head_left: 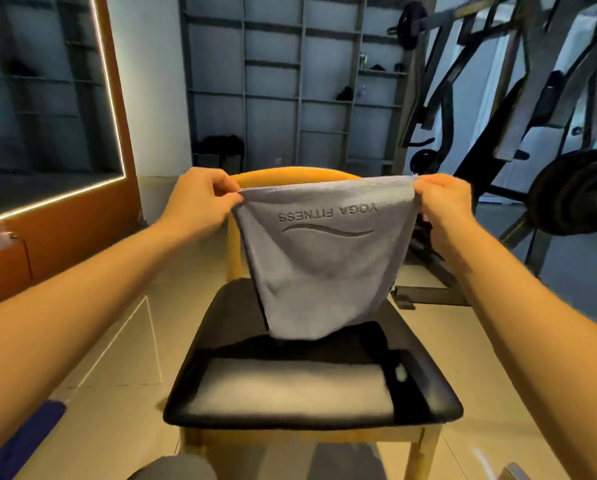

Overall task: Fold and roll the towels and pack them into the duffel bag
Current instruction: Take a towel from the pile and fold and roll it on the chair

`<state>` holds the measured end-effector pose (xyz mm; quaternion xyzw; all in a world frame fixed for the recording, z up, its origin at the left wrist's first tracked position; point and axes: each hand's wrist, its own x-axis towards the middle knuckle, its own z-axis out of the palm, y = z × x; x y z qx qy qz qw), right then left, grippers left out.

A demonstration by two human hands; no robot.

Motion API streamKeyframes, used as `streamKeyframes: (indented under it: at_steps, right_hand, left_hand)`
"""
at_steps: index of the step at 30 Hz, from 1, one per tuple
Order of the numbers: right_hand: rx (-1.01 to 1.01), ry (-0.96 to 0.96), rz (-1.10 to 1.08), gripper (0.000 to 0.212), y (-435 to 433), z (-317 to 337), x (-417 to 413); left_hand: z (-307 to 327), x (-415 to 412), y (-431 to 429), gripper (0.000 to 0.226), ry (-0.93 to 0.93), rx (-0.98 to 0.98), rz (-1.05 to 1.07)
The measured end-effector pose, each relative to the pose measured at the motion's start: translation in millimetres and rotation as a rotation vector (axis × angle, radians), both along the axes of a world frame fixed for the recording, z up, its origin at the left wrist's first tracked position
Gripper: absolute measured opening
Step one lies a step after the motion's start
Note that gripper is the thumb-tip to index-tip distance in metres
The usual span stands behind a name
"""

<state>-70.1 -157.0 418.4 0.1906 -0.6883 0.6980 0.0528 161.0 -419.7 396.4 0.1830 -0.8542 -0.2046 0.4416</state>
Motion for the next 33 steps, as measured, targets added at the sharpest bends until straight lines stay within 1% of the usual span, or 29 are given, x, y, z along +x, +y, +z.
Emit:
streamKeyframes:
  at_steps: [3,4,6,7,9,11,14,16,18,20,22,24,25,26,28,31,32,33]
  right_hand:
    - [-0.117,-0.004,0.194,0.009,5.3,32.1,17.2]
    - [-0.132,0.03,0.197,0.011,7.7,38.9,21.1]
    - [-0.096,0.1,0.15,0.02,11.4,46.2,24.9]
    - [-0.078,0.121,0.139,0.021,12.4,47.1,24.9]
    - [-0.047,0.154,0.123,0.02,15.1,46.6,20.1]
    - [-0.025,0.152,0.103,0.018,16.5,44.4,13.7]
    - [0.023,0.032,0.114,0.015,12.7,33.8,3.0]
    - [0.037,-0.084,0.157,0.011,6.6,24.6,-3.1]
    - [-0.031,-0.137,0.203,0.012,-0.2,18.7,-8.3]
    - [-0.103,-0.122,0.233,0.012,-3.6,18.1,-8.9]
    - [-0.157,-0.093,0.245,0.012,-2.4,18.0,-6.1]
    - [-0.204,-0.098,0.242,0.01,3.6,9.5,-2.3]
    - [-0.219,-0.122,0.234,0.01,7.5,0.8,0.0]
    - [-0.213,-0.148,0.223,0.011,11.4,-11.9,2.2]
    - [-0.128,-0.199,0.197,0.013,16.7,-48.3,5.1]
    - [0.109,-0.403,0.213,0.017,23.9,-118.7,16.9]
    - [0.207,-0.448,0.242,0.019,28.7,-143.0,22.2]
    - [0.308,-0.453,0.29,0.019,34.9,-166.1,26.7]
  left_hand:
    - [31.4,1.7,-7.9,0.003,0.023,-0.021,0.054]
    - [38.0,2.7,-9.3,0.005,0.012,-0.007,0.053]
    - [46.6,5.0,-7.4,0.007,-0.023,0.007,0.038]
    - [49.7,5.3,-5.5,0.009,-0.035,0.002,0.031]
    - [55.3,4.7,-1.8,0.018,-0.026,0.002,0.033]
    - [58.3,2.2,-0.5,0.021,0.004,0.082,0.011]
    - [55.1,-7.7,-0.5,0.018,-0.031,0.326,-0.041]
    - [50.5,-18.1,-4.4,0.018,-0.054,0.41,-0.035]
    - [48.7,-26.5,-10.5,0.022,0.008,0.451,-0.012]
    - [52.2,-31.6,-14.0,0.024,0.119,0.395,0.012]
    - [56.7,-28.1,-8.9,0.024,0.21,0.259,0.032]
    - [51.5,-13.9,1.6,0.026,0.268,0.149,-0.01]
    - [40.9,-4.3,6.7,0.027,0.268,0.101,-0.052]
    - [23.8,5.6,10.1,0.028,0.242,0.057,-0.085]
    - [-25.6,25.3,14.1,0.029,0.112,0.035,-0.124]
    - [-115.0,52.7,21.2,0.034,-0.225,0.144,-0.171]
    - [-141.7,60.3,23.7,0.037,-0.362,0.181,-0.175]
    - [-163.8,67.4,27.5,0.038,-0.49,0.193,-0.188]
